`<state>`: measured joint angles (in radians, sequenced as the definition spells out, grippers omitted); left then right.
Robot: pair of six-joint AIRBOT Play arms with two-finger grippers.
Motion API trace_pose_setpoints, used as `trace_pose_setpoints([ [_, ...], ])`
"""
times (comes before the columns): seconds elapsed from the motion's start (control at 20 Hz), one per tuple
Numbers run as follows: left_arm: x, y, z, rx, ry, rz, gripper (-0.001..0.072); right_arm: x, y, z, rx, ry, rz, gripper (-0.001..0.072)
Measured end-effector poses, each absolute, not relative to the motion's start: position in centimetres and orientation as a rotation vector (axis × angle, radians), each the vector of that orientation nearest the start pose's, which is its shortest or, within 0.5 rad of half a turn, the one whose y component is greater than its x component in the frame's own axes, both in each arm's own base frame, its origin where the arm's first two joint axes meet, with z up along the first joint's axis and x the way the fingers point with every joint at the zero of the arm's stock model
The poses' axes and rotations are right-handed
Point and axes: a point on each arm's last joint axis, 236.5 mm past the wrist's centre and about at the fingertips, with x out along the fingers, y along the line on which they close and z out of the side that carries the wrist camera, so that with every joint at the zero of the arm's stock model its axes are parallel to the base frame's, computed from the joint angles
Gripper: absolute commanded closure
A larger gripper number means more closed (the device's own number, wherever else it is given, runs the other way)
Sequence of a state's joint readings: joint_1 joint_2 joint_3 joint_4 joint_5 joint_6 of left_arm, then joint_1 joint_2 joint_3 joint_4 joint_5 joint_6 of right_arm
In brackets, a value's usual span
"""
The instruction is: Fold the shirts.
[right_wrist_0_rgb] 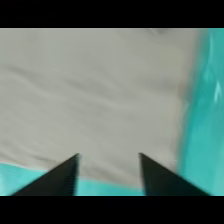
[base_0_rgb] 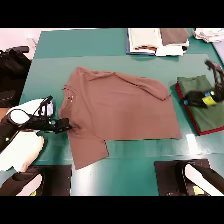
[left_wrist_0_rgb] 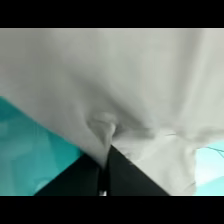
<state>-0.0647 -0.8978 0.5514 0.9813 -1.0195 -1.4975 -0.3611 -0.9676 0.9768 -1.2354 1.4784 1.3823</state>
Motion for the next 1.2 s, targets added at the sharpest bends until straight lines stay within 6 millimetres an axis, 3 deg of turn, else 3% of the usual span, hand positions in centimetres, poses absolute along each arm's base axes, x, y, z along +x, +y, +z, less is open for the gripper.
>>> trace_pose_setpoints([
  [0.05,25.1,-12.9,-3.4,-0.489,1.323,-0.321,0.0683,25.0,-3.1,2.8,0.412,1.408,0.033,0.0100],
  [0.15,25.5,-13.0,-2.8,-0.479,1.309,-0.331,0.0682,21.7,-4.7,-0.4,0.513,1.487,-0.048,0.0186],
  [0.3,25.6,-13.0,-2.5,-0.464,1.301,-0.344,0.0683,18.1,-4.9,-4.4,0.663,1.582,-0.106,0.0204],
  [0.4,25.7,-13.0,-2.3,-0.458,1.298,-0.348,0.0683,17.2,-4.0,-6.3,0.763,1.614,-0.103,0.0211],
  [0.6,25.8,-13.0,-2.2,-0.453,1.295,-0.352,0.0683,17.7,-1.5,-8.3,0.883,1.636,-0.043,0.0284],
  [0.75,25.8,-13.0,-2.2,-0.452,1.294,-0.353,0.0684,18.1,0.7,-9.2,0.860,1.678,0.026,0.0617],
  [0.8,25.8,-13.0,-2.2,-0.451,1.293,-0.354,0.0684,18.4,1.4,-9.5,0.832,1.688,0.051,0.0667],
  [0.9,26.2,-12.9,-1.6,-0.438,1.281,-0.357,0.0684,19.2,2.1,-9.4,0.745,1.688,0.098,0.0688],
  [1.0,27.1,-12.5,0.4,-0.400,1.225,-0.360,0.0684,21.7,1.9,-8.2,0.626,1.615,0.122,0.0688],
  [1.1,28.8,-11.7,4.6,-0.349,1.110,-0.350,0.0684,24.6,2.5,-4.5,0.533,1.505,0.181,0.0688],
  [1.2,30.3,-10.8,11.2,-0.286,0.942,-0.343,0.0684,28.3,2.2,1.1,0.422,1.329,0.208,0.0688],
])
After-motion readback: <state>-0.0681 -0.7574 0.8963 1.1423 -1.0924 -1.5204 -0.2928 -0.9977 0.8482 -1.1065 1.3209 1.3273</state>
